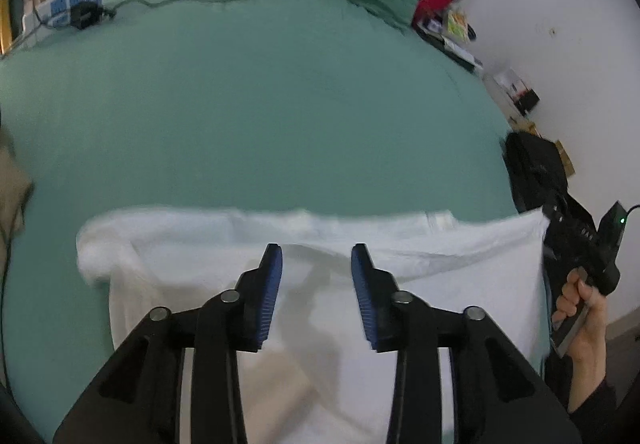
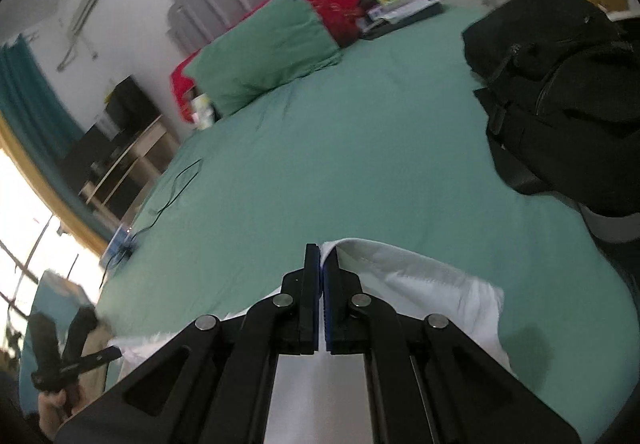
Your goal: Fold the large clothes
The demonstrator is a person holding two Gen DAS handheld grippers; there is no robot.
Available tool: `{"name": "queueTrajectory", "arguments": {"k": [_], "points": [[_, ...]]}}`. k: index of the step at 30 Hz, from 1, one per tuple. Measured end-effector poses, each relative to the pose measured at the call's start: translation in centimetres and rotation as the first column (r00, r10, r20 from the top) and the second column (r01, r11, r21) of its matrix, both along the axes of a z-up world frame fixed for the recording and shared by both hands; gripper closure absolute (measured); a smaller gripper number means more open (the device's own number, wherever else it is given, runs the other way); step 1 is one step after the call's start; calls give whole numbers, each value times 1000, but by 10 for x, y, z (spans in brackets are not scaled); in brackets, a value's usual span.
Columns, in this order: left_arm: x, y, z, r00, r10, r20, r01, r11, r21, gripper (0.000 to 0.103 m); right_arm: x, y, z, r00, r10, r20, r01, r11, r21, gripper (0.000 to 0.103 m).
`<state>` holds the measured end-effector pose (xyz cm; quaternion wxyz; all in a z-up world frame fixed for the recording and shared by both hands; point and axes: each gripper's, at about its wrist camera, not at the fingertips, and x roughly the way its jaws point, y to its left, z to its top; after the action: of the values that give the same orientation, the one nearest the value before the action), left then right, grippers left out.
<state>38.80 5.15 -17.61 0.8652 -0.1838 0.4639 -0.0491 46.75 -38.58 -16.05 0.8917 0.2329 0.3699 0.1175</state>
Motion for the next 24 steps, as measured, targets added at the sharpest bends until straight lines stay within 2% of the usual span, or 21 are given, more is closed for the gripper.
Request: {"name": "queueTrajectory", "arguments": {"k": [1,3,4,5,7,9,12,13,17,19,22,24], "points": [[6,1,0,1000,7,-1,-7,1000,23,65,5,0,-4,1000,6,-16,-6,1000,-6,99],[13,3,5,1000,5,19,-6,999,51,62,8,3,-10,999,17,-38,-20,995,-96,73],[12,2,8,1000,0,27,-1,998,55,61,2,1,-11,1000,1,-26,-5,991,-136,41],[8,1,12,999,-18,46,15,998,58,61,-4,-3,-11,1000,-21,-14,18,989,-146,23],[2,-6,15,997,-62,53,58,996,70,59,-15,-12,-7,999,-52,3,52,990,-132,22],[-7,-15,9,991,-134,16,132,986,102,59,-22,-17,-3,998,-65,-6,64,988,-141,22],[-7,-32,-13,967,-236,-100,250,955,162,59,-39,-21,0,997,-77,-13,73,983,-170,22],[-5,-34,-20,961,-242,-131,263,949,173,59,-48,-21,-2,997,-70,-16,66,980,-187,22],[16,-39,-32,960,-238,-151,266,942,206,59,-66,-9,-17,996,-28,-90,1,958,-288,22],[33,-40,-46,957,-213,-195,252,947,201,59,-70,3,-26,991,-1,-132,-47,933,-357,22],[57,-42,-49,967,-183,-176,227,935,274,59,-68,13,-37,987,32,-156,-98,894,-437,22],[75,-38,-47,977,-143,-159,186,936,298,59,-66,12,-43,984,35,-172,-108,892,-439,22]]}}
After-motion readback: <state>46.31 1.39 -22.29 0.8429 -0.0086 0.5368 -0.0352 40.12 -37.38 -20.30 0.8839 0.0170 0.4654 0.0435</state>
